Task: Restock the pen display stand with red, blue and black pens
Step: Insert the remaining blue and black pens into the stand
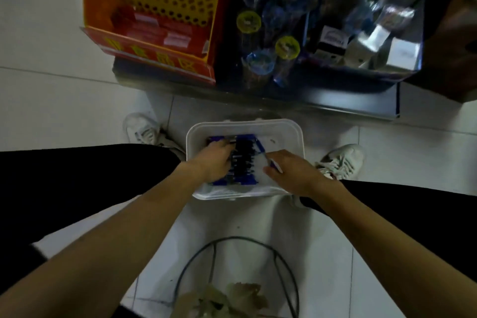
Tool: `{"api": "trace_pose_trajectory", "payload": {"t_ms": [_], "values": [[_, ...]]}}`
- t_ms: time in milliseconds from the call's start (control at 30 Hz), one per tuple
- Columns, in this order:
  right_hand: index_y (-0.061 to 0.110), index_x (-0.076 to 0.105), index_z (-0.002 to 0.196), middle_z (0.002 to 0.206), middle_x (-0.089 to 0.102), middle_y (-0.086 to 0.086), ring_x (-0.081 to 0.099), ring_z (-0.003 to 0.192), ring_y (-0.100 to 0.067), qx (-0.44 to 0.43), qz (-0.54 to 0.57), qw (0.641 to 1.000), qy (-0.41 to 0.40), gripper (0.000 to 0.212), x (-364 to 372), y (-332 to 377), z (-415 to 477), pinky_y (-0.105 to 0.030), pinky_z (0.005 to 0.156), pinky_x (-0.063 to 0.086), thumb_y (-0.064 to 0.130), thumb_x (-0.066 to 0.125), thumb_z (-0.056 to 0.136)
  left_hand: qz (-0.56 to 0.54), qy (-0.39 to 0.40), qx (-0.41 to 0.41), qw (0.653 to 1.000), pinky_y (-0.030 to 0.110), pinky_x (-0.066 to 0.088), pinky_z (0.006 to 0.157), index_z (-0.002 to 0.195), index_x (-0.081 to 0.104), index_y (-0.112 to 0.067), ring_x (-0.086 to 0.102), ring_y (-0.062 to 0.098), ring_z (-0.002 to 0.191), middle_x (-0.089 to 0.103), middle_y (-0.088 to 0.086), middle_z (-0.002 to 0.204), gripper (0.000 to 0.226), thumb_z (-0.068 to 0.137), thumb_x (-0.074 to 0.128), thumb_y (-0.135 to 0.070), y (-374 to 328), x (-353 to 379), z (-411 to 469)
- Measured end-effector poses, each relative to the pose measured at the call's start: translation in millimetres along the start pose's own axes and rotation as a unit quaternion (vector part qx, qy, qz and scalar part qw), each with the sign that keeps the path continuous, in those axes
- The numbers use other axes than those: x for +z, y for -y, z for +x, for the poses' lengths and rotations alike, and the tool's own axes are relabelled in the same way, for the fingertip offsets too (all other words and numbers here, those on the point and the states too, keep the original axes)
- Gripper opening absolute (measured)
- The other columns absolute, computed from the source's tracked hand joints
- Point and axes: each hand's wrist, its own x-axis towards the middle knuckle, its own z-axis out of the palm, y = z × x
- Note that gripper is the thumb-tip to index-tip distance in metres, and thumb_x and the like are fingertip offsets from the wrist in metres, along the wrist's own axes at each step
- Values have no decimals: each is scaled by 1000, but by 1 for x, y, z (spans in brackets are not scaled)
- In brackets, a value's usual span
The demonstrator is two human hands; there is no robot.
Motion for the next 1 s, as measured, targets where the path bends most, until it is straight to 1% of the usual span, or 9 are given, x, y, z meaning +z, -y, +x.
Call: {"api": "trace_pose_trajectory", "payload": {"t_ms": [133, 200, 267, 333, 500, 600, 667, 867, 1000], "values": [[17, 40, 144, 147, 42, -9, 49, 127, -28, 42, 24, 999, 22, 47, 23, -8, 26, -35, 106, 38, 34, 44, 101, -57, -80, -41, 994, 32, 13, 119, 150, 26, -15, 27, 27, 139, 27, 8, 155, 58, 96, 49, -12, 19, 39, 29], [17, 42, 143, 148, 42, -8, 49, 127, -28, 53, 33, 998, 28, 45, 33, -11, 34, -34, 106, 38, 33, 44, 101, -112, -130, -64, 983, 34, 17, 119, 148, 31, -18, 30, 23, 138, 32, 5, 152, 55, 97, 48, -8, 24, 53, 38], [17, 43, 142, 147, 42, -7, 49, 127, -27, 63, 39, 997, 29, 44, 40, -15, 38, -34, 105, 38, 32, 43, 101, -90, -157, -80, 980, 36, 18, 118, 146, 33, -15, 29, 25, 137, 32, 6, 151, 52, 97, 44, -5, 28, 62, 43], [16, 46, 140, 145, 45, -6, 51, 125, -25, 76, 43, 996, 10, 42, 43, -17, 44, -32, 103, 38, 31, 44, 101, -90, -184, -96, 974, 26, 18, 114, 139, 42, -15, 33, 23, 132, 38, 4, 146, 40, 100, 38, -11, 34, 67, 48], [14, 49, 138, 142, 46, -8, 51, 124, -25, 110, 72, 991, -1, 41, 43, -17, 52, -30, 102, 37, 28, 44, 100, -85, -225, -101, 965, 31, 32, 98, 116, 56, -3, 46, 33, 114, 52, 16, 124, 26, 91, 52, -5, 33, 62, 47], [15, 52, 137, 141, 48, -9, 51, 124, -26, 121, 90, 989, -5, 40, 39, -15, 49, -28, 101, 37, 28, 45, 100, -109, -218, -86, 966, 33, 38, 87, 110, 55, 1, 48, 27, 97, 55, 18, 113, 21, 89, 55, -2, 28, 54, 40], [15, 54, 135, 140, 50, -10, 52, 123, -26, 125, 106, 986, -10, 38, 37, -14, 47, -27, 100, 37, 28, 46, 100, -116, -194, -82, 971, 31, 37, 82, 116, 49, 3, 51, 32, 96, 55, 20, 111, 29, 87, 53, 2, 26, 51, 38], [17, 58, 130, 135, 54, -10, 55, 117, -27, 129, 120, 984, -15, 34, 37, -15, 42, -26, 93, 39, 29, 46, 99, -179, -87, -103, 975, 40, 49, 82, 123, 51, -6, 57, 34, 92, 61, 18, 105, 30, 94, 46, -3, 21, 43, 30], [18, 60, 127, 133, 56, -9, 58, 113, -26, 132, 132, 982, -14, 33, 40, -17, 44, -22, 87, 38, 30, 46, 99, -235, -94, -123, 960, 40, 51, 83, 122, 57, -8, 60, 34, 92, 65, 17, 103, 31, 94, 44, -3, 17, 42, 28]]}}
